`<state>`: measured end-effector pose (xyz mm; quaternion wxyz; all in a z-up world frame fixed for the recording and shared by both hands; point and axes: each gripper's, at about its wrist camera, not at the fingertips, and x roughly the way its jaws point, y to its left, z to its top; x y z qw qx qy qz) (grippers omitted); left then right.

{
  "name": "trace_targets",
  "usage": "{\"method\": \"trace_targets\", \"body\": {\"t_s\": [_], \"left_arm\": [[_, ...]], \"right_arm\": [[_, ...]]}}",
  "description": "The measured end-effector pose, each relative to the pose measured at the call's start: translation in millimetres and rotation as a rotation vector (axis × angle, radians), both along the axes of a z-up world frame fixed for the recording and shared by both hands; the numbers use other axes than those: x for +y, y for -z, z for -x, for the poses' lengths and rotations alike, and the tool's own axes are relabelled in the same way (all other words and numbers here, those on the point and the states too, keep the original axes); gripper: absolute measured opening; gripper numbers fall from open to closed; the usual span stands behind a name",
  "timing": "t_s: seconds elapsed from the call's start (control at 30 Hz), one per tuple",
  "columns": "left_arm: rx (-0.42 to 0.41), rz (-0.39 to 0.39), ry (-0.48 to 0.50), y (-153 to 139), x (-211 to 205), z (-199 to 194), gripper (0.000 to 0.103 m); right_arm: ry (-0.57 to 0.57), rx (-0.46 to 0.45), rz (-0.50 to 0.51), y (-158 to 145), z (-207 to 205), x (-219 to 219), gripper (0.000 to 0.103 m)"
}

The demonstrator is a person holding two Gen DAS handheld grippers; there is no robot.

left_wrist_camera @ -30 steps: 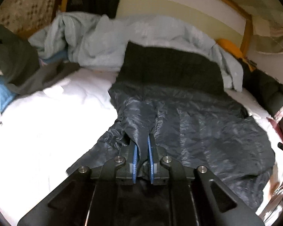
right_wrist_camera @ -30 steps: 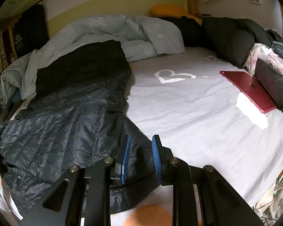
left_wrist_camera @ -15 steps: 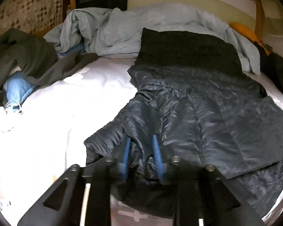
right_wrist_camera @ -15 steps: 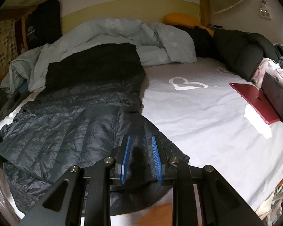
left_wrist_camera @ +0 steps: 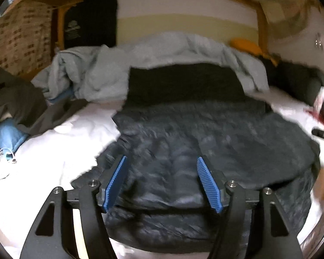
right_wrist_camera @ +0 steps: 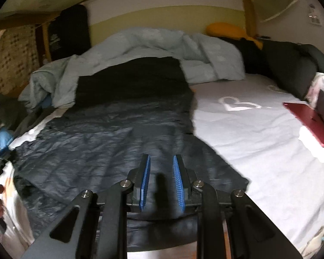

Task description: Fold large clothes

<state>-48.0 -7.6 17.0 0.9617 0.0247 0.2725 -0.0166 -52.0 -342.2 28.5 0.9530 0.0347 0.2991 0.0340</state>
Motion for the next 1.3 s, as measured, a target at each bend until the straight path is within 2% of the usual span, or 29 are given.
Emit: {"method": "trace_targets", "body": {"t_s": [0.07, 0.17, 0.23, 0.37, 0.5, 0.57, 0.73, 0.8, 0.87, 0.93, 0.97, 1.07, 1.2, 1.3], "left_arm": [[0.055, -0.007, -0.005, 13, -6, -7, 0.066], [0.166, 0.037, -0.008, 35, -5, -20, 0.066], [0.205, 0.034, -0.013, 46, -6, -25, 0.067], [0.220, -0.013, -0.013, 54, -13, -27, 0.072], [0.224, -0.027, -0.016, 57, -19, -29, 0.079], [0.230, -0.024, -0.009, 58, -20, -27, 0.083], [0.206, -0.010, 0.007, 50, -17, -22, 0.083], [0.177, 0.019, 0.037, 39, -16, -15, 0.083], [0.145, 0.024, 0.084, 23, -19, -5, 0.083], [0.139, -0.009, 0.110, 12, -26, 4, 0.083], [0.152, -0.018, 0.124, 8, -29, 8, 0.083], [0.119, 0.029, 0.181, -2, -34, 30, 0.084], [0.057, -0.045, 0.230, 4, -49, 59, 0.085], [0.063, -0.048, 0.279, 16, -56, 69, 0.085]], "right_arm": [[-0.004, 0.034, 0.011, 7, -4, 9, 0.023], [-0.007, 0.124, 0.064, 22, -15, 18, 0.023], [0.007, 0.186, 0.059, 34, -23, 16, 0.023], [0.017, 0.266, -0.005, 49, -33, 6, 0.024], [0.021, 0.284, 0.011, 55, -36, 7, 0.024], [0.018, 0.283, 0.041, 57, -35, 11, 0.024], [0.024, 0.262, 0.055, 51, -31, 12, 0.026], [0.015, 0.242, 0.055, 44, -26, 15, 0.034], [-0.004, 0.202, 0.059, 34, -16, 17, 0.058], [-0.005, 0.159, 0.062, 26, -5, 20, 0.065], [-0.007, 0.148, 0.058, 24, 0, 22, 0.065], [-0.017, 0.113, 0.071, 23, 17, 29, 0.065], [-0.044, 0.046, 0.174, 25, 40, 49, 0.068], [-0.062, -0.001, 0.207, 22, 48, 61, 0.069]]}}
